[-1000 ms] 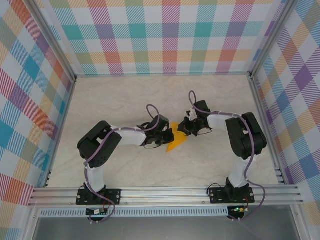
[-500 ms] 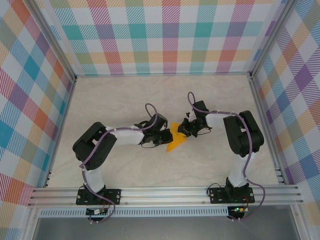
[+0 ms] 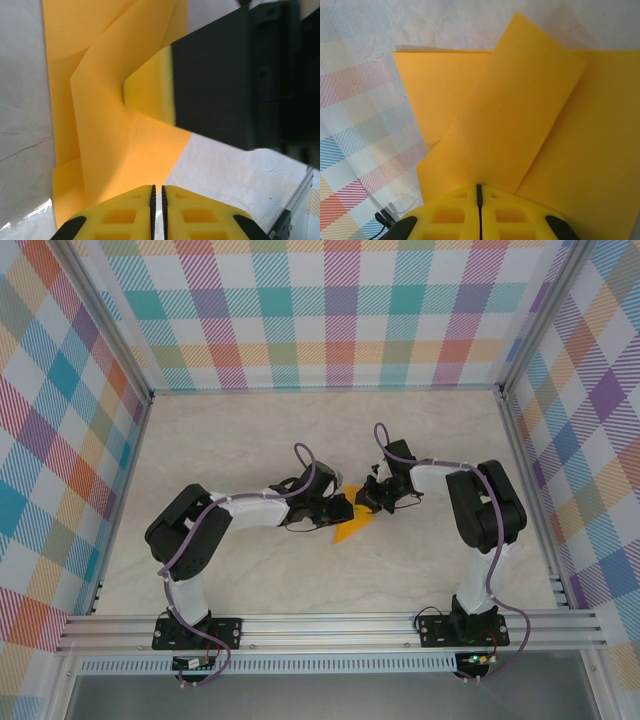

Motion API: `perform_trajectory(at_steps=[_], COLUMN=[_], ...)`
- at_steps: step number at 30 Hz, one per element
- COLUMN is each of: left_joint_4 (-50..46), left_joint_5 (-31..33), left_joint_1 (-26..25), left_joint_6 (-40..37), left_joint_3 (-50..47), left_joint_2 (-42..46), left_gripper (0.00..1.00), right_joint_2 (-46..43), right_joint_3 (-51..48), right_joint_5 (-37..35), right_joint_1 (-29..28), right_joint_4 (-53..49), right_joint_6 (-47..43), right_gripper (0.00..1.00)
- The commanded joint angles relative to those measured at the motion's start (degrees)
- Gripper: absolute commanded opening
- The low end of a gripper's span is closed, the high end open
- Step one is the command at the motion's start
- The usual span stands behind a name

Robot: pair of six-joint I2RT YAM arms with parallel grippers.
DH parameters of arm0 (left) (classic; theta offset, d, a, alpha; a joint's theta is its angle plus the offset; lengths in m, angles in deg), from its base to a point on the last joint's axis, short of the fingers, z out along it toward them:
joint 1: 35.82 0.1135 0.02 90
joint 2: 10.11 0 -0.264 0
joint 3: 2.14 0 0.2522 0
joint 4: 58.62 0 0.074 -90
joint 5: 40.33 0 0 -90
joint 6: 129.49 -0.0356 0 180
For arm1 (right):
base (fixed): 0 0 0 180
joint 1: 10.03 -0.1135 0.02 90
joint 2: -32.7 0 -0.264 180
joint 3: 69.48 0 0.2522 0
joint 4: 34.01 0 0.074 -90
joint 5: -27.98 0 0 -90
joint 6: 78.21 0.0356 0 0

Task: Fold a paper plane with a square sheet of paper (pick it up from the middle)
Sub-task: Fourth fold the wing at the center of the table.

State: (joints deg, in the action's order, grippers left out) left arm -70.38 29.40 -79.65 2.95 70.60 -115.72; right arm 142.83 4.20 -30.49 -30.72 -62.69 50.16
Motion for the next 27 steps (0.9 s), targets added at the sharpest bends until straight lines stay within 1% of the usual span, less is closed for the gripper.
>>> perform_trajectory(at_steps=[1, 6, 11, 14, 20, 27], left_joint_4=[-1.0, -4.9, -8.6, -9.4, -8.8, -5.8], left_joint_5=[-0.8, 1.4, 5.1, 6.0, 4.8, 1.7], left_joint_1=[-0.5, -0.6, -0.6, -0.6, -0.7, -1.0], left_joint_6=[0.3, -0.2, -0.9, -1.2, -1.0, 0.0], left_joint_3=[0.7, 0.4, 0.0, -0.2, -0.2, 0.5], left_joint_2=[-1.8, -2.0, -1.5, -1.6, -1.9, 2.6], left_gripper=[0.13, 0.13, 0.12, 0.12, 0.12, 0.13], right_joint_2=[3.9, 4.0, 4.4, 4.6, 4.7, 4.7], right_joint_3=[-0.4, 0.0, 0.3, 0.3, 0.4, 0.2], right_joint_5=[-7.5, -8.5, -9.0, -9.1, -9.0, -9.0], right_joint_1=[-0.2, -0.2, -0.2, -0.2, -0.2, -0.2], right_joint_4=[-3.8, -4.7, -5.1, -5.3, -5.4, -5.5], right_joint_6=[-0.1, -0.1, -0.1, -0.1, -0.1, -0.1], right_gripper=[0.07, 0.07, 0.07, 0.07, 0.07, 0.07])
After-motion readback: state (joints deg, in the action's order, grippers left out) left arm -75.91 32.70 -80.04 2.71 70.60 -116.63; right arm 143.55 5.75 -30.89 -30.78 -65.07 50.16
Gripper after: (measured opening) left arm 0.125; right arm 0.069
